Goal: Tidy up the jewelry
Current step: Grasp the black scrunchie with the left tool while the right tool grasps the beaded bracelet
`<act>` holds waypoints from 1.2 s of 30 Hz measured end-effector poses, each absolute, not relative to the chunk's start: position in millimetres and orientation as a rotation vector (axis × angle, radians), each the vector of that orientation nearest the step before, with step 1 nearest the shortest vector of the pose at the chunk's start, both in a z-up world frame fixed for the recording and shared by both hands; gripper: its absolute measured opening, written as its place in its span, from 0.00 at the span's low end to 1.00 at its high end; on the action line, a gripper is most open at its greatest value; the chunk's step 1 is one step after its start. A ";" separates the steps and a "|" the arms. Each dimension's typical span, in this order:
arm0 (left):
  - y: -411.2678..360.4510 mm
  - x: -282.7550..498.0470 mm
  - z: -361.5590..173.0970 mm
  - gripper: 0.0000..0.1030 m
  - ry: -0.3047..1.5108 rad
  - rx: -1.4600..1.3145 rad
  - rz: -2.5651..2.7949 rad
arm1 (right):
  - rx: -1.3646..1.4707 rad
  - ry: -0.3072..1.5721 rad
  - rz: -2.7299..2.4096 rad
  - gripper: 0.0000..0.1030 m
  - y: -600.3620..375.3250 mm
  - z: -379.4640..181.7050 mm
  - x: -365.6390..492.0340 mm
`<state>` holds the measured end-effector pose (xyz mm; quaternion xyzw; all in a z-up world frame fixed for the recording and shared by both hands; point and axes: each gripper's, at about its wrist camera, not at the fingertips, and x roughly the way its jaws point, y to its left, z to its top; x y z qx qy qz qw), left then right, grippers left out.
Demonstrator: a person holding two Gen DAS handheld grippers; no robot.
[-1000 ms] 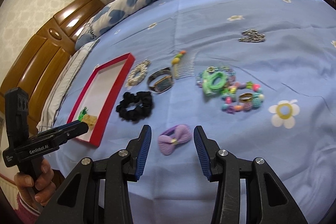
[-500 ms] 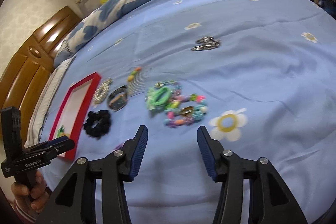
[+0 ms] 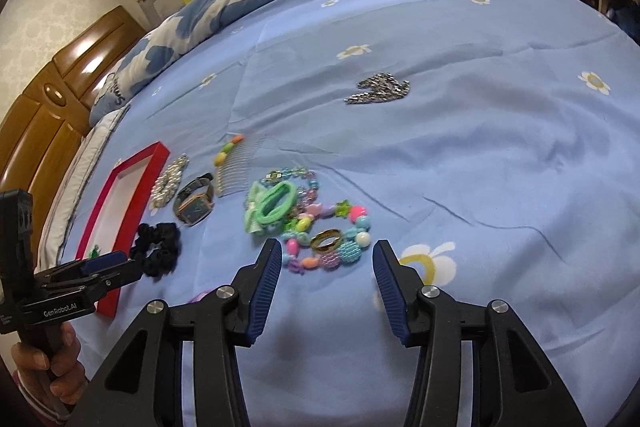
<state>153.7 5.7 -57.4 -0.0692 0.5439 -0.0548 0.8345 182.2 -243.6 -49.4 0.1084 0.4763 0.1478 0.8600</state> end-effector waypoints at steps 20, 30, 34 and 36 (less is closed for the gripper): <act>-2.0 162.4 -72.5 0.10 1.161 -0.114 -0.164 | 0.171 1.063 0.351 0.11 -232.1 -72.2 203.4; 22.2 132.5 -14.7 0.10 1.038 -0.199 -0.179 | 0.280 0.944 0.429 0.11 -230.2 -14.4 183.1; 31.9 122.2 2.7 0.10 1.001 -0.216 -0.173 | 0.274 0.905 0.470 0.11 -216.2 5.6 177.2; 36.5 118.1 6.4 0.10 0.993 -0.220 -0.165 | 0.272 0.893 0.487 0.11 -208.9 11.3 175.9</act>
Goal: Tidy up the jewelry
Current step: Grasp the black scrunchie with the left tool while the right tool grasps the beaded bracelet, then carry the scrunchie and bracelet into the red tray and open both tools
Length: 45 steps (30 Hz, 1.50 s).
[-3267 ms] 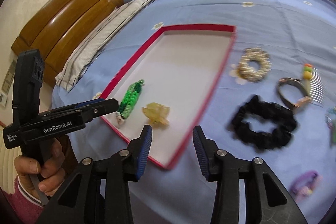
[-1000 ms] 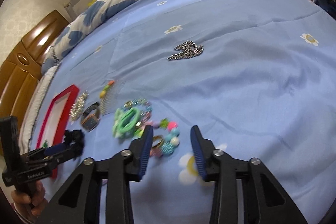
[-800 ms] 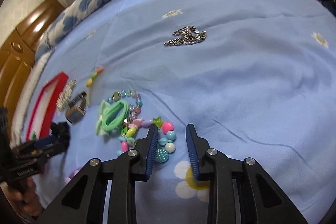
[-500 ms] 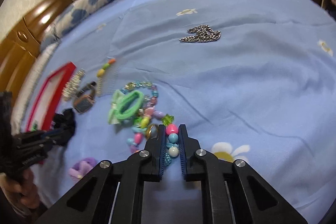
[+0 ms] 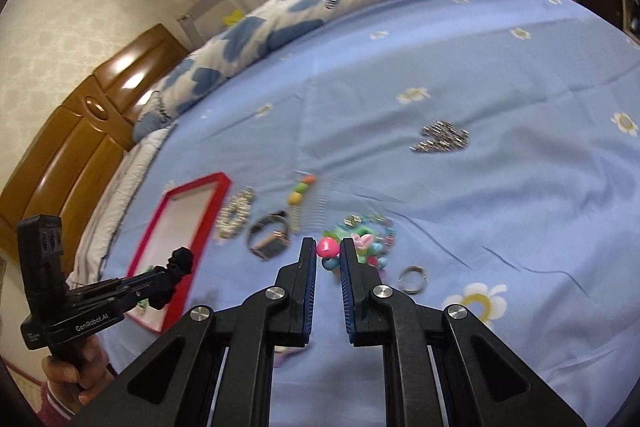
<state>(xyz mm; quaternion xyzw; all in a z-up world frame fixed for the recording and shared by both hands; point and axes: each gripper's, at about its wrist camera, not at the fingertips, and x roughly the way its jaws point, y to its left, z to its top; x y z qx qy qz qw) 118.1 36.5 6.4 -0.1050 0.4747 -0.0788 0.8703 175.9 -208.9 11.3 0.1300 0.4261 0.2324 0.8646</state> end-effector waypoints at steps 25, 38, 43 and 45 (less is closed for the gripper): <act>128.0 85.1 13.8 0.10 0.941 -0.317 0.006 | 0.213 0.929 0.707 0.11 -97.7 17.5 162.7; 181.5 96.0 7.8 0.10 0.935 -0.317 0.126 | 0.165 0.931 0.850 0.11 -14.4 21.4 172.7; 203.2 104.9 -2.5 0.10 0.949 -0.325 0.163 | 0.159 0.963 0.897 0.11 21.1 12.6 179.6; 212.4 109.6 -8.1 0.10 0.958 -0.328 0.177 | 0.154 0.971 0.917 0.11 35.9 10.5 181.3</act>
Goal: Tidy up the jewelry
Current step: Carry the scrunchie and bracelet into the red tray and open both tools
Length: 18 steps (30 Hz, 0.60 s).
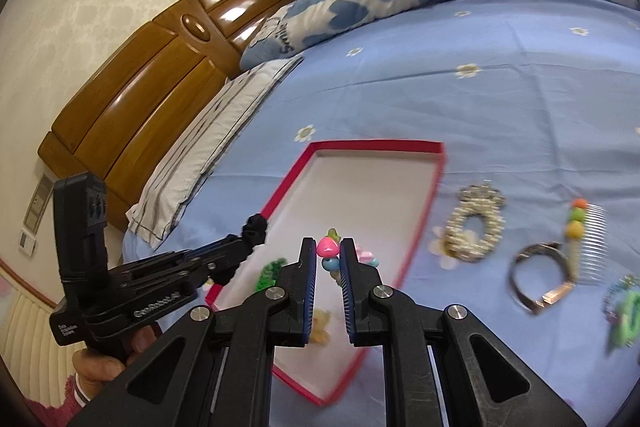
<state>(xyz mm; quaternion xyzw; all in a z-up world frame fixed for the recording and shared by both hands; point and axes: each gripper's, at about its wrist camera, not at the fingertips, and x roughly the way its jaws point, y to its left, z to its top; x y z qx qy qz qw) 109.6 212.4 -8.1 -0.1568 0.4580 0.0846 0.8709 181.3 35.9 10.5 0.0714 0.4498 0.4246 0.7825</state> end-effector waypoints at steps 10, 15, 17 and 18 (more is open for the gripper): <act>238.4 125.8 -40.8 0.10 1.012 -0.338 0.226 | 0.139 1.047 0.953 0.11 84.4 -19.7 190.9; 233.4 128.3 -55.4 0.10 1.046 -0.328 0.220 | 0.120 1.090 0.911 0.11 80.5 -40.4 200.4; 231.3 129.0 -60.3 0.11 1.057 -0.331 0.216 | 0.108 1.102 0.895 0.11 78.3 -47.0 203.2; 230.4 129.4 -62.7 0.11 1.062 -0.335 0.212 | 0.101 1.109 0.888 0.11 77.5 -50.2 204.6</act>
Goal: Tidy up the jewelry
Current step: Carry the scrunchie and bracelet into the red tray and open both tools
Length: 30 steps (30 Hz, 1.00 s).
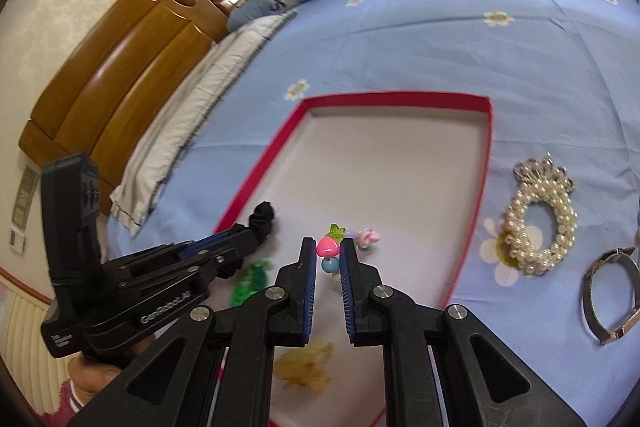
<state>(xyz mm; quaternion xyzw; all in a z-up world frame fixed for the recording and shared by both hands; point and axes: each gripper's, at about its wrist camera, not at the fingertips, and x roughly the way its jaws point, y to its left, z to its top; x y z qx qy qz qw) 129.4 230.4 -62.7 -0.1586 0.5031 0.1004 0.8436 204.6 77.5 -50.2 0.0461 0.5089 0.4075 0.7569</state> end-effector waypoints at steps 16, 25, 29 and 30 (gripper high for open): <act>224.2 128.9 -64.3 0.46 1.069 -0.307 0.217 | 0.048 1.158 0.846 0.17 79.9 -67.7 211.7; 225.3 120.1 -52.3 0.53 1.049 -0.334 0.219 | 0.061 1.137 0.850 0.40 73.8 -59.0 209.7; 224.9 113.1 -43.7 0.54 1.031 -0.354 0.221 | 0.077 1.120 0.849 0.40 65.8 -51.0 207.0; 224.1 111.1 -41.4 0.54 1.027 -0.358 0.221 | 0.081 1.116 0.848 0.40 64.1 -49.5 206.6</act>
